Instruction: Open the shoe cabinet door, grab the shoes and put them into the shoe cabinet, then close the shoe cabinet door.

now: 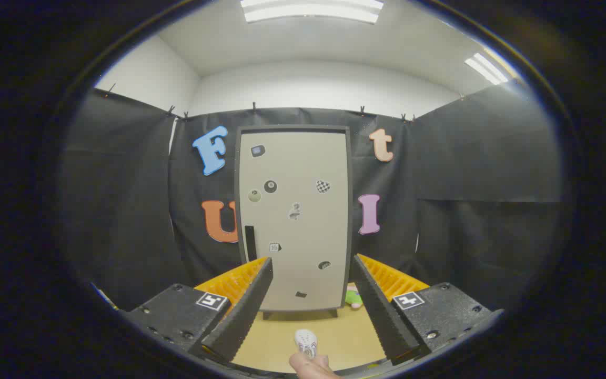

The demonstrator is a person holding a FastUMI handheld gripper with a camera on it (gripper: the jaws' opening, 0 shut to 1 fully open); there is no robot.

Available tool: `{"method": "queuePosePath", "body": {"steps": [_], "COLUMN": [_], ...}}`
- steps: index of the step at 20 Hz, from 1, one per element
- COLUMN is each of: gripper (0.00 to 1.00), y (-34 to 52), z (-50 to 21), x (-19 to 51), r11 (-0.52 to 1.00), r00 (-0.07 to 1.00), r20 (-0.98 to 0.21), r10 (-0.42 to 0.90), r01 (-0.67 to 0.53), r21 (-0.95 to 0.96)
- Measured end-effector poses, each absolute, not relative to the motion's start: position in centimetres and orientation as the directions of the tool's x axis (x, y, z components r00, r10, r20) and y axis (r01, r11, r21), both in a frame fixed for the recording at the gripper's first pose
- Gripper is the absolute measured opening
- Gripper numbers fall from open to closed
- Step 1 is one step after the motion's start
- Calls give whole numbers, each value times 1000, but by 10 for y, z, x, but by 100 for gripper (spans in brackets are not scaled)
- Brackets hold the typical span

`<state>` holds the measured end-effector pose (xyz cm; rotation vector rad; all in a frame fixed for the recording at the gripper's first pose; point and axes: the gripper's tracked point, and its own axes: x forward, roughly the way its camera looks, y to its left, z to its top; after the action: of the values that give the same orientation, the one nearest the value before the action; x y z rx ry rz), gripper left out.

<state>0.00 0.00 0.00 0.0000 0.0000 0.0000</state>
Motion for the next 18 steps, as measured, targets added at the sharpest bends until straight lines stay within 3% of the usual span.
{"method": "queuePosePath", "body": {"steps": [11,16,18], "gripper": [99,99,99], "y": [39,74,80], "z": [16,-22,-23], "x": [17,29,38], "r11": [998,992,994], "r00": [998,984,985], "r20": [3,-137,-133], "r10": [69,112,108], "r01": [-69,-104,-103], "r21": [-2,68,44]}}
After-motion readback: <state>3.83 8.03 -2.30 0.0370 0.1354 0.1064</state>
